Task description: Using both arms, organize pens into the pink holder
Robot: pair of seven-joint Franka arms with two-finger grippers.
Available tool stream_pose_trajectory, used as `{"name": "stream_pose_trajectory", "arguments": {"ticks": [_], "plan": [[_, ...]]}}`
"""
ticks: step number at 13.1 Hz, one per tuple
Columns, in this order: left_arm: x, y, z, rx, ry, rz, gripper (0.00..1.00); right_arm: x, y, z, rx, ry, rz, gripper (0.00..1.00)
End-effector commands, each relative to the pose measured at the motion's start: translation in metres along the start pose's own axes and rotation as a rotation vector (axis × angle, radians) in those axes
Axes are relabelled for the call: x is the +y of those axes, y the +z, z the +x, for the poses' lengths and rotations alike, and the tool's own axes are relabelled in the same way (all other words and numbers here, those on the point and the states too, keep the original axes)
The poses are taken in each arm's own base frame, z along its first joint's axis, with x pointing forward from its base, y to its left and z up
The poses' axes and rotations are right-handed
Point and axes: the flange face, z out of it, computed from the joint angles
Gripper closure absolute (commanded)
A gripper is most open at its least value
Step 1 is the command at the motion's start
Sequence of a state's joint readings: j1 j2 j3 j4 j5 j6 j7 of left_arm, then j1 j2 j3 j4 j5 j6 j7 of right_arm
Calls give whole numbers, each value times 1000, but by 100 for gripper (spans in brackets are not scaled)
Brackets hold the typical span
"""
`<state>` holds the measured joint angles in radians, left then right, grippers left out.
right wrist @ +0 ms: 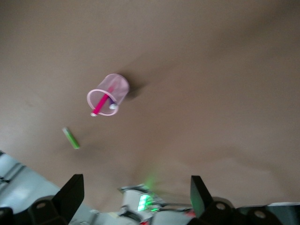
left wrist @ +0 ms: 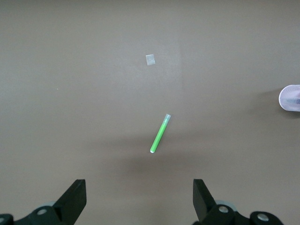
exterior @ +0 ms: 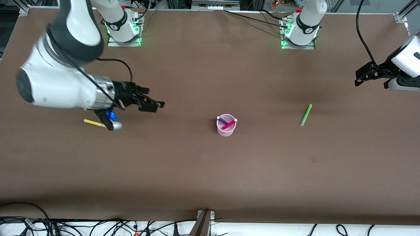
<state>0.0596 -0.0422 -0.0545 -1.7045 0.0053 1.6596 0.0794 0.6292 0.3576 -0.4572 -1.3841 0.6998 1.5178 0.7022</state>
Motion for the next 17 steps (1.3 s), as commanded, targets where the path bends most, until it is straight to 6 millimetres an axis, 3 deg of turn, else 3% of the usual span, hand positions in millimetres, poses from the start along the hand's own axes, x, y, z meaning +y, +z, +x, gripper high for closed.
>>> {"name": "stream_pose_trajectory", "arguments": {"ticks": [1, 5, 9, 12, 14, 17], "plan": [[5, -4, -5, 0, -5, -11, 0, 62, -41, -27, 70, -199, -108, 0], [17, -5, -4, 0, 15, -9, 0, 102, -86, -31, 166, -331, -232, 0], [26, -10, 0, 13, 32, -9, 0, 118, -91, -31, 267, -466, -351, 0], [27, -10, 0, 11, 34, -9, 0, 110, -83, -19, 305, -461, -401, 0], [27, -10, 0, 11, 34, -9, 0, 105, -105, -17, 370, -466, -375, 0], [28, -10, 0, 11, 35, -9, 0, 100, -102, -15, 410, -464, -415, 0]]}}
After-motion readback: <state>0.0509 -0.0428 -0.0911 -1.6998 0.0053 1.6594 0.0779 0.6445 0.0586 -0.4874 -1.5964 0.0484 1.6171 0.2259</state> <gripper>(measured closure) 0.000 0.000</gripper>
